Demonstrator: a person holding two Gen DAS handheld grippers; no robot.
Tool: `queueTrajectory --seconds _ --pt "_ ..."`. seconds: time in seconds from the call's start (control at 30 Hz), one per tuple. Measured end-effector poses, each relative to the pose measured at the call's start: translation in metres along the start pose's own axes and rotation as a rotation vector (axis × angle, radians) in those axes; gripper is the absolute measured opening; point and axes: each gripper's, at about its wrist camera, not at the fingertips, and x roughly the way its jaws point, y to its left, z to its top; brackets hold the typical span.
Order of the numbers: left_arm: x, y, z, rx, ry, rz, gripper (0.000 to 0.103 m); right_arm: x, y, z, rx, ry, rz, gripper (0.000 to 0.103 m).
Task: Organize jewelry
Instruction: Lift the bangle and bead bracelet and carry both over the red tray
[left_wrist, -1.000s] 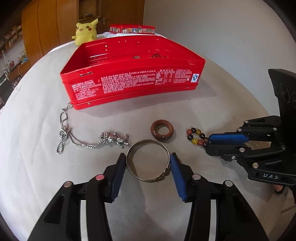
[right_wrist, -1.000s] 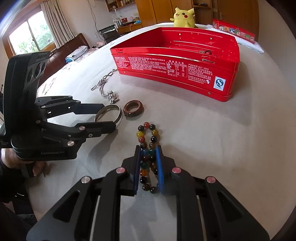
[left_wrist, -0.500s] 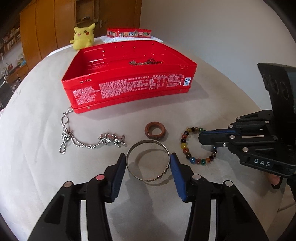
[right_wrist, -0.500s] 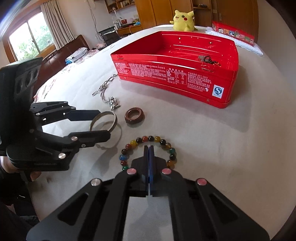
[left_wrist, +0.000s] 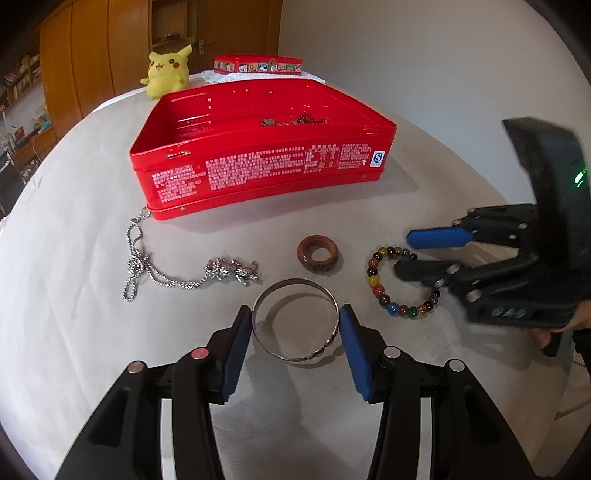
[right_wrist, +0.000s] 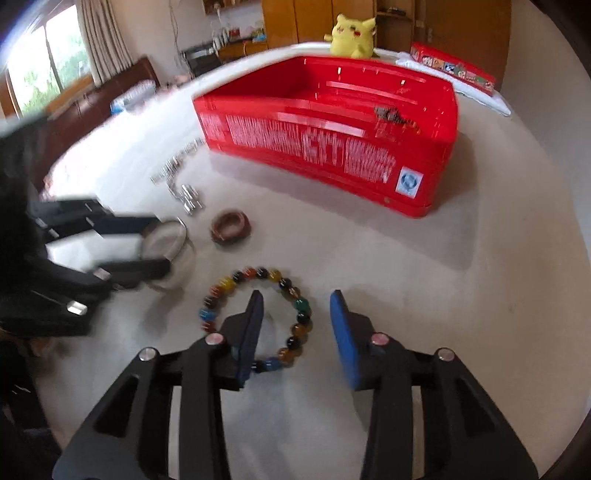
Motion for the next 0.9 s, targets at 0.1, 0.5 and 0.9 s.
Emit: queueTrajectory --seconds 0.1,0.5,0.9 --pt "0.0 0.002 -0.001 -0.002 -0.001 -0.002 0.049 0.003 0.005 0.0 -0.024 -0.012 0.0 0.012" --pt "-0.017 0.003 0.001 0.003 -0.033 0.003 0.049 -0.031 0.01 0.003 -0.015 -0.071 0.03 0.006" --pt "-0.04 -0.001 0.013 0.021 -0.087 0.008 0.049 -0.087 0.024 0.028 -0.059 -0.187 0.001 0.006"
